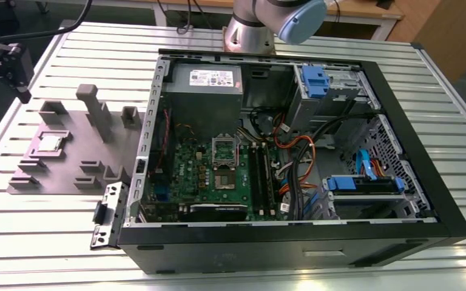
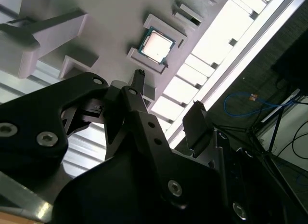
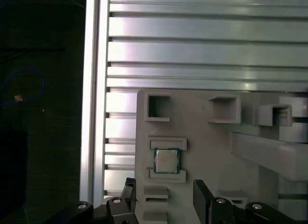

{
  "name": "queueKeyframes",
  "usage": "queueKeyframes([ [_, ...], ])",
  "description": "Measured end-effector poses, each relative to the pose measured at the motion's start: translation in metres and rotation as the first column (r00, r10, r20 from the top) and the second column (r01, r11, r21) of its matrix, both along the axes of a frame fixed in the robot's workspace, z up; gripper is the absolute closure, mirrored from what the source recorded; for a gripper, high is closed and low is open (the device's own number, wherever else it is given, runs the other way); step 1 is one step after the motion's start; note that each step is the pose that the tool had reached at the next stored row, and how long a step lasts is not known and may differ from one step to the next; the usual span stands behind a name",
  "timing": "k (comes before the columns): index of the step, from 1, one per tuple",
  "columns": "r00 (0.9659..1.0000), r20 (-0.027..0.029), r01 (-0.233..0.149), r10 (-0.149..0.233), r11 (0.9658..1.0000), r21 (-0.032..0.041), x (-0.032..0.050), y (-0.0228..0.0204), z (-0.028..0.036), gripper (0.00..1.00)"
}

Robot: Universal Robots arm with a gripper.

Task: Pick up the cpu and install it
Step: 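Pick up the cpu and move it towards the insertion slot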

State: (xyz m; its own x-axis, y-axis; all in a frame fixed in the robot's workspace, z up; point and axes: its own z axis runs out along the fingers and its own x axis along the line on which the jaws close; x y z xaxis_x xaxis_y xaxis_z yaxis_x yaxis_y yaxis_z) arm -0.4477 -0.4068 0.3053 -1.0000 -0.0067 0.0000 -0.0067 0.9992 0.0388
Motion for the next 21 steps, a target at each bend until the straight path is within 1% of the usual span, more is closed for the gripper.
queueKeyframes([
  [4,1.0,0.0001,0.0,0.0,1.0,0.001,0.0,0.0,-0.0003,0.41],
  [6,1.0,0.0002,0.0,0.0,1.0,0.003,0.0,0.0,-0.0003,0.41],
  [17,1.0,0.0002,0.0,0.0,1.0,0.0037,0.0,0.0,-0.0004,0.4],
  [19,1.0,0.0001,0.0,0.0,1.0,0.0038,0.0,0.0,-0.0003,0.28],
  [20,1.0,0.0002,0.0,0.0,1.0,0.0039,0.0,0.0,-0.0004,0.28],
  [21,1.0,0.0004,0.0,0.0,1.0,0.0039,0.0,0.0,-0.0009,0.22],
])
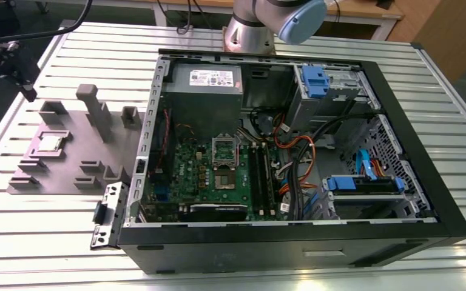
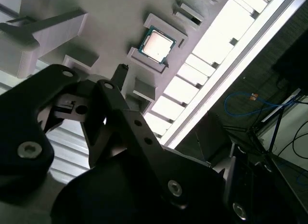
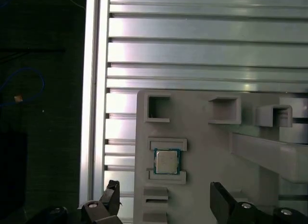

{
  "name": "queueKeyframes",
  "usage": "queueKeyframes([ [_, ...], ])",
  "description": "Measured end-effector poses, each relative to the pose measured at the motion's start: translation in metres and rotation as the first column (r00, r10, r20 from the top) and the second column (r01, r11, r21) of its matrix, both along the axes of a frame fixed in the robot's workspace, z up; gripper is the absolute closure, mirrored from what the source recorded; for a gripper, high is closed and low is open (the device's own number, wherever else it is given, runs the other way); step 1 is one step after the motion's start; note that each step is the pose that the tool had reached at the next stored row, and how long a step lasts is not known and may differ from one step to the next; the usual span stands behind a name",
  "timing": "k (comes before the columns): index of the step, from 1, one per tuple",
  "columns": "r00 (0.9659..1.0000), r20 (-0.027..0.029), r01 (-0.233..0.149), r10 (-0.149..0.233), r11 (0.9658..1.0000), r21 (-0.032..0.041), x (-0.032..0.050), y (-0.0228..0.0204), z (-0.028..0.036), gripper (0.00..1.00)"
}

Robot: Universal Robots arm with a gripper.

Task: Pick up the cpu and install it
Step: 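Pick up the cpu and move it towards the insertion slot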

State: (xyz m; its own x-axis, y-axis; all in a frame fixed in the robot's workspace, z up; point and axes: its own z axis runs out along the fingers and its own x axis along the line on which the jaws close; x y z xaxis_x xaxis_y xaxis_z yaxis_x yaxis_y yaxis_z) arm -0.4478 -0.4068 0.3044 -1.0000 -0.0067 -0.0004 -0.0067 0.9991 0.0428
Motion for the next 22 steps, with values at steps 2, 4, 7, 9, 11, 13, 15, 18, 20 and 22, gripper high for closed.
queueKeyframes([
  [2,1.0,-0.0001,0.0,0.0,1.0,-0.0001,0.0001,0.0,-0.003,0.16],
  [4,1.0,-0.0001,-0.001,0.001,1.0,-0.0001,0.0001,0.0,-0.0066,0.16],
  [7,1.0,-0.0002,-0.002,0.002,1.0,-0.0002,0.0004,0.0,-0.0121,0.16],
  [9,1.0,-0.0002,-0.002,0.002,1.0,-0.0001,0.0009,0.0,-0.0157,0.16],
  [11,1.0,-0.0001,-0.002,0.002,1.0,-0.0001,0.0012,0.0001,-0.0194,0.16],
  [13,1.0,-0.0002,-0.002,0.002,1.0,-0.0001,0.0014,0.0,-0.0229,0.17],
  [15,1.0,-0.0002,-0.002,0.002,1.0,-0.0002,0.0015,0.0,-0.0266,0.24],
  [18,1.0,-0.0001,-0.003,0.003,1.0,-0.0001,0.0016,0.0002,-0.032,0.24],
  [20,1.0,-0.0002,-0.004,0.004,1.0,-0.0002,0.0015,0.001,-0.0356,0.24],
  [22,1.0,-0.0003,-0.004,0.004,1.0,-0.0003,0.0015,0.0037,-0.0392,0.24],
])
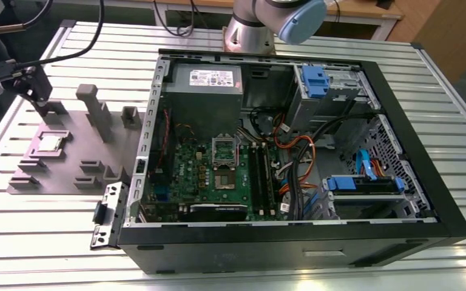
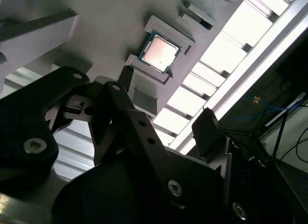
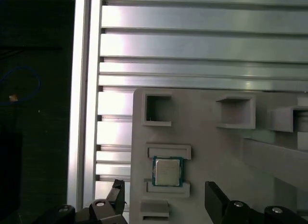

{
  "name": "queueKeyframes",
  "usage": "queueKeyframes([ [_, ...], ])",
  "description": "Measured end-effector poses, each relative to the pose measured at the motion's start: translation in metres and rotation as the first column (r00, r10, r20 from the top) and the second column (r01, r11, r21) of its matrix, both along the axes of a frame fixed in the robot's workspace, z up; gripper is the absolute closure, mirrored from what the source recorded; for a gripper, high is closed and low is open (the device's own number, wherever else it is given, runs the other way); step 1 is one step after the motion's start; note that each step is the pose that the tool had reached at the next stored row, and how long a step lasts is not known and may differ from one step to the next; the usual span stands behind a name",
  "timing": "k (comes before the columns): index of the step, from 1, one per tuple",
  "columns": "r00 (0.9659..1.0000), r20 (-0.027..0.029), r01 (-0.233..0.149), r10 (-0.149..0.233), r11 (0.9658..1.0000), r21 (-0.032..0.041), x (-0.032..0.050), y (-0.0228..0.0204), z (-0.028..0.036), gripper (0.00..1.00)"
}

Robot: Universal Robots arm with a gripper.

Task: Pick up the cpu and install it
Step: 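Pick up the cpu and move it towards the insertion slot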

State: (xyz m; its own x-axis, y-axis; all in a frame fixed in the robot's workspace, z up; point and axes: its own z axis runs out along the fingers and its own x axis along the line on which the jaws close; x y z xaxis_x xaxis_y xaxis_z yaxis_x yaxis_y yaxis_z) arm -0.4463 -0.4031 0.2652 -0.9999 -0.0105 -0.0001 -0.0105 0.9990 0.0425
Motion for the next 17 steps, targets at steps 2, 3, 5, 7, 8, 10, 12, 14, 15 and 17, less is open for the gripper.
queueKeyframes([
  [2,1.0,0.0002,0.0,0.0,1.0,0.0001,0.0,0.0006,-0.0037,0.24],
  [3,1.0,0.0002,-0.006,0.006,1.0,0.0001,0.0,0.0006,-0.0055,0.24],
  [5,0.9993,0.0001,-0.037,0.037,0.9993,0.0001,0.0,0.0007,-0.0092,0.24],
  [7,0.9988,0.0002,-0.048,0.048,0.9988,0.0001,-0.0001,0.0007,-0.0129,0.24],
  [8,0.9988,0.0002,-0.048,0.048,0.9988,0.0001,-0.0001,0.0007,-0.0147,0.24],
  [10,0.9988,0.0001,-0.049,0.049,0.9988,0.0001,0.0,0.0007,-0.0182,0.24],
  [12,0.9988,0.0002,-0.049,0.049,0.9988,0.0002,0.0,0.0007,-0.0219,0.24],
  [14,0.9988,0.0001,-0.049,0.049,0.9988,0.0001,0.0,0.0007,-0.0256,0.24],
  [15,0.9988,0.0001,-0.049,0.049,0.9988,0.0001,0.0,0.0007,-0.0274,0.24],
  [17,0.9988,0.0,-0.048,0.048,0.9988,-0.0045,-0.0001,0.0007,-0.0364,0.24],
])
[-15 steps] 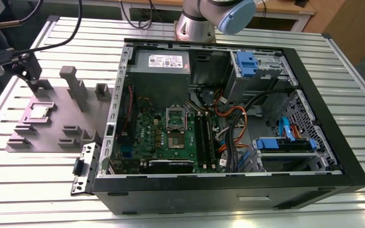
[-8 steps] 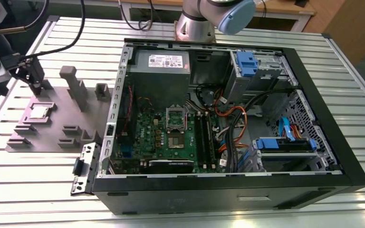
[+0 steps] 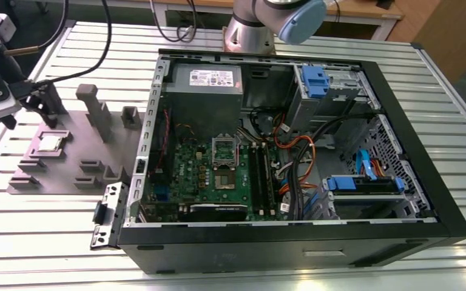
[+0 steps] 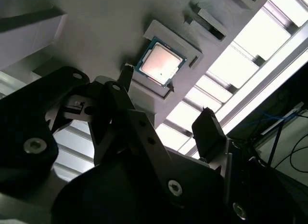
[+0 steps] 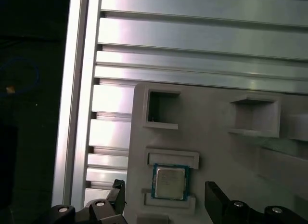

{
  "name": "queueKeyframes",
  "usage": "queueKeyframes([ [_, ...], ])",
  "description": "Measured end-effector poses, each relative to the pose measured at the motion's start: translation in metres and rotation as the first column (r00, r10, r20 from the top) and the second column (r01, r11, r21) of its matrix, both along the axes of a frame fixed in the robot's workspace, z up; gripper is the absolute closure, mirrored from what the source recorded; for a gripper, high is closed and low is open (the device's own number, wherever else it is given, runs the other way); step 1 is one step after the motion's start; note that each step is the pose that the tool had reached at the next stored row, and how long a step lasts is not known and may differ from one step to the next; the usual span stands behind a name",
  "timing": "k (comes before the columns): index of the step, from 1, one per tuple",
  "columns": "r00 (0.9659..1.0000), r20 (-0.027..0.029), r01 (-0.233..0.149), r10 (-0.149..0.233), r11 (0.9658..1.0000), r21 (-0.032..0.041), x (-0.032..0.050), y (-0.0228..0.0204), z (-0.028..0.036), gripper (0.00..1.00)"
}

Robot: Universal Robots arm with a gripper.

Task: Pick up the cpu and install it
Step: 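Pick up the cpu and move it towards the insertion slot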

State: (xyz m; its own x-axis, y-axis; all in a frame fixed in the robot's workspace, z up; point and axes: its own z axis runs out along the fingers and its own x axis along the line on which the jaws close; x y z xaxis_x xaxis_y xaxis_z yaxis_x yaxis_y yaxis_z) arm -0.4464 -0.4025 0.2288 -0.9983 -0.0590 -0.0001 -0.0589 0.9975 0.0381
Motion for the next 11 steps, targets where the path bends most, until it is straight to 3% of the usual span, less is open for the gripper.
queueKeyframes([
  [5,1.0,0.0002,0.0,0.0,1.0,-0.0003,0.0,0.0,-0.0079,0.24],
  [11,1.0,0.0001,0.0,0.0,1.0,-0.0003,0.0,0.0,-0.0085,0.24],
])
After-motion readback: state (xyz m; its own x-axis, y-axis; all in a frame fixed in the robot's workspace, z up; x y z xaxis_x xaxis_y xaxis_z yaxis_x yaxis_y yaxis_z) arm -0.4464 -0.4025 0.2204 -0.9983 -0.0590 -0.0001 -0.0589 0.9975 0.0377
